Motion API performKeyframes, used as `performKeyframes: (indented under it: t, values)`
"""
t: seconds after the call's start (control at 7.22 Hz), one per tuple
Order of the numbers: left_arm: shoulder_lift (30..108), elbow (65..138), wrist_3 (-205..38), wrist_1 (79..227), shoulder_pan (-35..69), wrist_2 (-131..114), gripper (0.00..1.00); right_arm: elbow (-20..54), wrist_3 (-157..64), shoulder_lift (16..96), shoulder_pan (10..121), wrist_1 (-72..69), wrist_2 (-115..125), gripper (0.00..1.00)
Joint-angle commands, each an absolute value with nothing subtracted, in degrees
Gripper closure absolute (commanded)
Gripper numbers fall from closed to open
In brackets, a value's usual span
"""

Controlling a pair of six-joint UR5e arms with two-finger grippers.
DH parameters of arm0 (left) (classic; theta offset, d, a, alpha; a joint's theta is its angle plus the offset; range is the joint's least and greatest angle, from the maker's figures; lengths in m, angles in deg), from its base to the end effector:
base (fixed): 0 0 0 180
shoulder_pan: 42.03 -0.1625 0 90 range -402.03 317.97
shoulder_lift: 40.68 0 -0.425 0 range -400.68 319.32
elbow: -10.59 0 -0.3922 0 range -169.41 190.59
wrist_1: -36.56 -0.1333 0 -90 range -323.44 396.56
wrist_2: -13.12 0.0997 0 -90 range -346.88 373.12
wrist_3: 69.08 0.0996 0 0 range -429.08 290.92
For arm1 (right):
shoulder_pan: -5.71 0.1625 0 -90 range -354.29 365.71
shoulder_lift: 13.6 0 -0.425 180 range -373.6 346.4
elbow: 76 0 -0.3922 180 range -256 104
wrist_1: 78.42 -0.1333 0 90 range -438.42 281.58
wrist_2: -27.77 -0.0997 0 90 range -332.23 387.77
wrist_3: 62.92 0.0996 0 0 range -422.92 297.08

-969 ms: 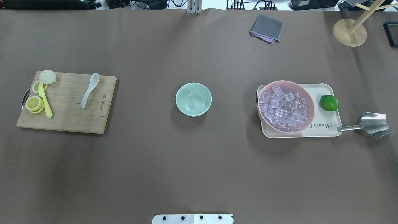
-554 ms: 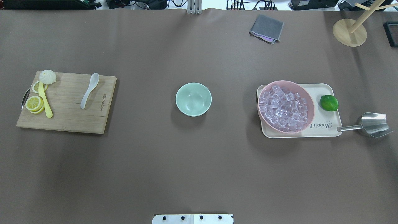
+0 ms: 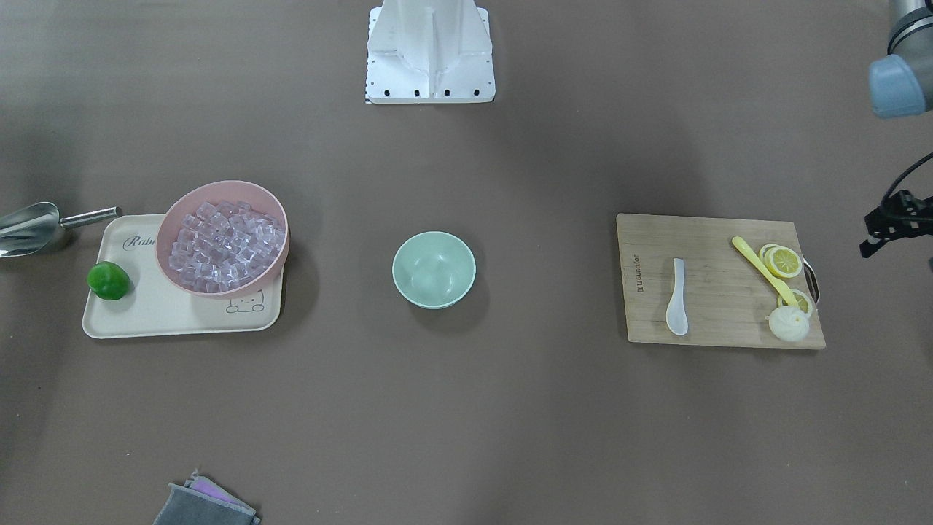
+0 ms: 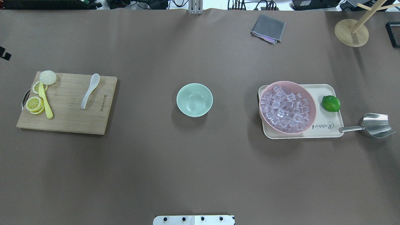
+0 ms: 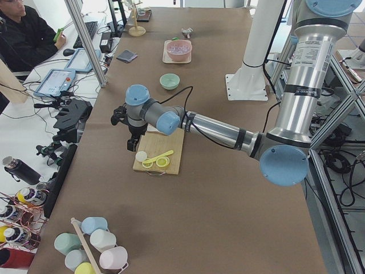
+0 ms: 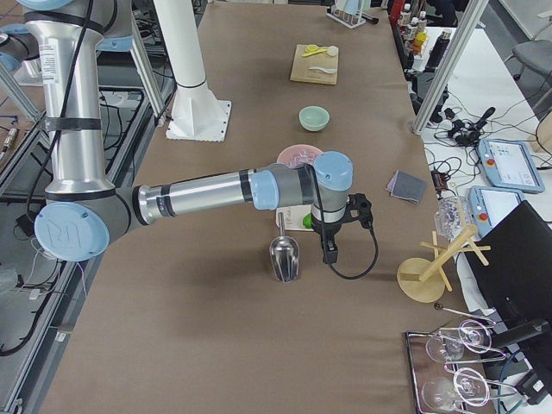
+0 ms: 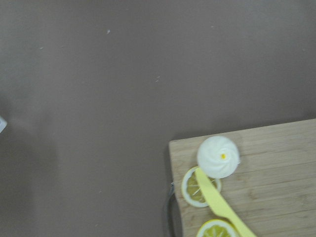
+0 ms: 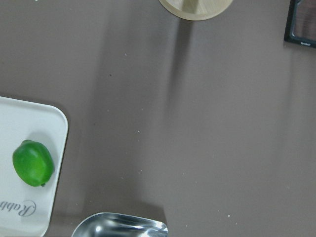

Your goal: Put spoon and ice into bowl

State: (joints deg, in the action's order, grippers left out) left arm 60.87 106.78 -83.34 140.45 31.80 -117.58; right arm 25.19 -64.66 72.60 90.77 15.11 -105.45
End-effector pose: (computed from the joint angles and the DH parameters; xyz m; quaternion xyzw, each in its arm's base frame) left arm 0.0967 -0.5791 0.4714 0.1588 0.3899 0.1098 0.9004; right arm 0.0201 -0.5228 0.5364 0.0826 -0.3689 -0.0906 0.9214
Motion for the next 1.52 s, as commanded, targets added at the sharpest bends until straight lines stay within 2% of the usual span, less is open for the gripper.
performKeyframes:
  t: [0.0,0.14,0.55,0.83,0.97,1.11,1.38]
  values:
    - [64.5,105.3,-89.5,142.1,25.8,-116.5,0.02,23.7,-64.6,68.4,87.5,12.8,-105.6,0.0]
    - [64.3,105.0,-92.9,145.9,24.2,-116.4,0.02,23.7,-64.5,68.5,87.0,10.3,-105.7,0.0]
    - [64.0,103.3,-107.5,155.3,12.1,-104.5,0.02,24.7,-41.3,68.4,81.7,1.1,-105.5,0.0]
    - [64.0,101.8,-108.7,157.3,8.0,-101.9,0.02,24.8,-31.7,68.0,77.1,-3.2,-105.2,0.0]
    - [64.2,99.6,-108.7,160.6,7.3,-101.8,0.2,24.8,-31.2,67.3,76.8,-3.4,-105.2,0.0]
    - [64.3,97.4,-108.5,162.5,6.8,-101.8,0.27,24.8,-30.5,67.2,76.3,-3.4,-105.1,0.0]
    - [64.3,96.5,-108.6,163.8,6.4,-101.8,0.33,25.1,-29.5,67.1,76.1,-3.4,-105.1,0.0]
